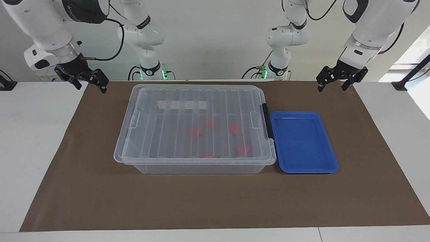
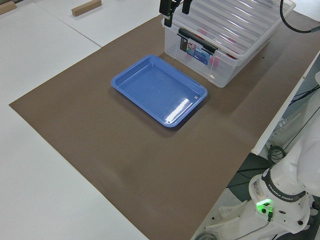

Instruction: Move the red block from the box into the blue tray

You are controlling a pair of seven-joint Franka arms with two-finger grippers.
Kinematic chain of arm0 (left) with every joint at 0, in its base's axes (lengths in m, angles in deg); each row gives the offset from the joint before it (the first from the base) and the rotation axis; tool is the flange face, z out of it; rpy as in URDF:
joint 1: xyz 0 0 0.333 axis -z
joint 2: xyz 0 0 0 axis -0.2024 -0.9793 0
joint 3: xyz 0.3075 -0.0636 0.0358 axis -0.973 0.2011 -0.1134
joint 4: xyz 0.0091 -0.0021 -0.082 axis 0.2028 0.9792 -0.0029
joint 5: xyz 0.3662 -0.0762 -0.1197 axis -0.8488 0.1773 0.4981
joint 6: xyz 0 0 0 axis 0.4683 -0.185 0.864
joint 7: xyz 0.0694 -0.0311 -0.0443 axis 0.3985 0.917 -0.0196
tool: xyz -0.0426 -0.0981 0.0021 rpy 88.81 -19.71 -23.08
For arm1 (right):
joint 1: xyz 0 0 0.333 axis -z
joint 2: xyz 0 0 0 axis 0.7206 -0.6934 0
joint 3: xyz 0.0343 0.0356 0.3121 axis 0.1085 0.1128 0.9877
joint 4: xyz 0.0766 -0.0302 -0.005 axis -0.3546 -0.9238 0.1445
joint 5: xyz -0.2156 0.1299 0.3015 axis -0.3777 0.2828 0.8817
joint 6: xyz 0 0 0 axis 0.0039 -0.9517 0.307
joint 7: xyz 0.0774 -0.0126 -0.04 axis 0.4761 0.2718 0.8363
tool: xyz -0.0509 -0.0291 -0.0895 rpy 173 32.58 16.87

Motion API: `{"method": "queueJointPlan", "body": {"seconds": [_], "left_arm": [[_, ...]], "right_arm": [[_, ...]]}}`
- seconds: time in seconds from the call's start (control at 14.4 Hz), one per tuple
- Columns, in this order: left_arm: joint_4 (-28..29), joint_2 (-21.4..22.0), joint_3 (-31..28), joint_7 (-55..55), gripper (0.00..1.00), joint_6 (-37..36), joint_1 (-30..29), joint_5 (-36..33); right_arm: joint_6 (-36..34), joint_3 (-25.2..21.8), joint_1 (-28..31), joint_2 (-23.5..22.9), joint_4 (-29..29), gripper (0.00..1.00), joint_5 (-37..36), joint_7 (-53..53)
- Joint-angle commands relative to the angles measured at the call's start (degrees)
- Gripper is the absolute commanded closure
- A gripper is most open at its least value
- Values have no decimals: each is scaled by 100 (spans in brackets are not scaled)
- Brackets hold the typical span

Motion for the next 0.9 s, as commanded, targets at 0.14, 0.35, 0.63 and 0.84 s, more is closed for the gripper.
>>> {"method": "queueJointPlan", "body": {"seconds": [0.14,0.35,0.63,0.84], "left_arm": [[177,149,-34,-47,0,53,-16,97],[177,149,-26,-47,0,53,-16,97],[177,149,-34,-47,0,53,-16,97],[177,149,-34,-47,0,53,-16,97]], "right_arm": [[49,22,27,121,-131,0,87,104],[22,30,27,121,-131,0,87,121],[380,30,-43,138,-236,0,105,245],[1101,4,-52,401,-1033,0,631,227]]}}
